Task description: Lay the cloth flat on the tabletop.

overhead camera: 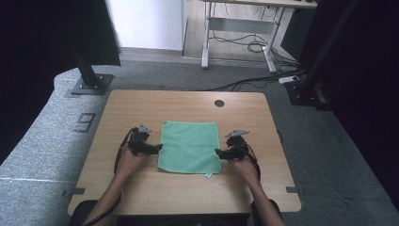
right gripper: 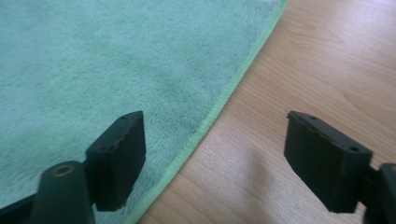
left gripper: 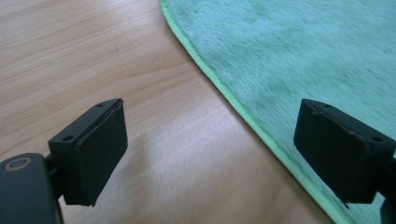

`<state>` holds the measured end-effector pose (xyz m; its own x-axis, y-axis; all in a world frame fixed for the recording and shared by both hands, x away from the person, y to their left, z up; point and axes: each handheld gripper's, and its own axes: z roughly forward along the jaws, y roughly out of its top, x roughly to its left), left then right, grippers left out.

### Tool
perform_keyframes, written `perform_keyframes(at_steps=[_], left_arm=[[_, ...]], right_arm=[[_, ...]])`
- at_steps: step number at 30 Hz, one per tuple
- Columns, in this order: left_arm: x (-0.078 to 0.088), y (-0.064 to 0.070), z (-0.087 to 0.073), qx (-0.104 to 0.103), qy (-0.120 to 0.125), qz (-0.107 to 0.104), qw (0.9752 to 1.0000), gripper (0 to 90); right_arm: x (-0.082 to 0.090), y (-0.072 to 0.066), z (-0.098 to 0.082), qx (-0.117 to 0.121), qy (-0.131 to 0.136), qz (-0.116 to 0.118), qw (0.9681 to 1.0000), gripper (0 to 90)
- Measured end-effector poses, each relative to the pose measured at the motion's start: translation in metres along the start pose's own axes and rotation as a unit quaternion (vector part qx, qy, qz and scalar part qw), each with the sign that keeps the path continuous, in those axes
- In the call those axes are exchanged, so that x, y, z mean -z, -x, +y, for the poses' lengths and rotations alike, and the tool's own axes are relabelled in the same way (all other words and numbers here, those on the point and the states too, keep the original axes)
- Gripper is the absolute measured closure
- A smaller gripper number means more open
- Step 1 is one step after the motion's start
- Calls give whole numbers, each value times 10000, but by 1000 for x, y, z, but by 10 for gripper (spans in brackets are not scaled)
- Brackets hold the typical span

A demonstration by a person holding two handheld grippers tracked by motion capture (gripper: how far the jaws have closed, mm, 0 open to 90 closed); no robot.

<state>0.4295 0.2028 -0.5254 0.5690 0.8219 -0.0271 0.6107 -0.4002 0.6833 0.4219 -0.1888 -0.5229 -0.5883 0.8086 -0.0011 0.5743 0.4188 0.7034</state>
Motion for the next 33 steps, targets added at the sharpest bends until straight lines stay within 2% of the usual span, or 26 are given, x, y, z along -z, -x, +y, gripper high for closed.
perform_keyframes(at_steps=[6, 13, 21, 33], left_arm=[[28, 6, -10, -196, 13, -63, 9998, 64], [42, 14, -26, -338, -69, -7, 9994, 33], [36, 17, -45, -364, -263, 32, 9990, 2], [28, 17, -54, -313, -366, 27, 9988, 0]], right_arm=[[16, -1, -4, 42, 33, 67, 10000, 139], [30, -1, -17, -16, 69, -28, 10000, 52], [35, 3, -35, -161, 43, -152, 9997, 0], [20, 9, -55, -239, -160, -244, 9993, 0]])
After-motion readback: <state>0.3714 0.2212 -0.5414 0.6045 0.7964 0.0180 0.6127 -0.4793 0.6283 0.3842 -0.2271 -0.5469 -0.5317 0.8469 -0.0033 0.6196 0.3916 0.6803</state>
